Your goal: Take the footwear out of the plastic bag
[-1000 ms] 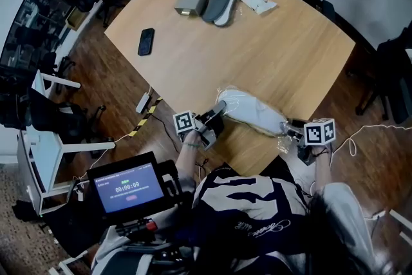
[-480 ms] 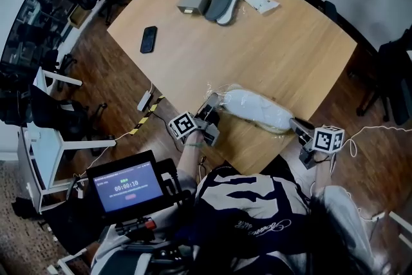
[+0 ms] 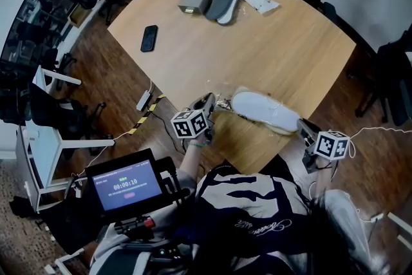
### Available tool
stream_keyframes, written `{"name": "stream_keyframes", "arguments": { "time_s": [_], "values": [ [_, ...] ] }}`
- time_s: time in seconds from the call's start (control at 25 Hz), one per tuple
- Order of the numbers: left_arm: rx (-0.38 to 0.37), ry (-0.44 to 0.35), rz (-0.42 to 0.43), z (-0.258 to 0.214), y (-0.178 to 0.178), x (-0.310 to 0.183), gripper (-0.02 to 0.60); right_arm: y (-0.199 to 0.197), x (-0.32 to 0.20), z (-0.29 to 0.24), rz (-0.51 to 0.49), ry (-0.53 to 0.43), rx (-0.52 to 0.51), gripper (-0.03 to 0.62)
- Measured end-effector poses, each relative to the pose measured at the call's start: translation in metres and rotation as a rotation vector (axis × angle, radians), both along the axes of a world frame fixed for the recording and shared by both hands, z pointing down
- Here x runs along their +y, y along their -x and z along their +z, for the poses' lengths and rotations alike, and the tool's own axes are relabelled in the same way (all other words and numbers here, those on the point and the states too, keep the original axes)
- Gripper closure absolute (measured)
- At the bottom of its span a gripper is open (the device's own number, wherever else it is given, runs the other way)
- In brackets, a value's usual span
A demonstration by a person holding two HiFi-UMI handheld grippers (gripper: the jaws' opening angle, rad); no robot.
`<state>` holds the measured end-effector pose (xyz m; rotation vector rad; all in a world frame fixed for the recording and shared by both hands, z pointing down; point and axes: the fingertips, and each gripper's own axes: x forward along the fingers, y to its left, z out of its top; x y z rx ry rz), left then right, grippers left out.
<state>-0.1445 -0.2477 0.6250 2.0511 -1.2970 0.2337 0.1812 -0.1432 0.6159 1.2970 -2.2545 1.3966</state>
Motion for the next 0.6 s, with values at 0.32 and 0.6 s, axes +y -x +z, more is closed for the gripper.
{"name": "stream_keyframes", "arguments": {
  "time_s": [0.32, 0.6],
  "values": [
    [-0.222, -0.008, -0.093, 0.002, 0.024, 0.0, 0.575, -0.008, -0.005, -0.034, 0.063, -0.059, 0.072, 0.549],
    [-0.407, 0.039, -0.252, 0.006, 0.065, 0.008, 0.575, -0.018, -0.011, -0.079, 0.13, -0.163, 0.068, 0.554]
  ]
}}
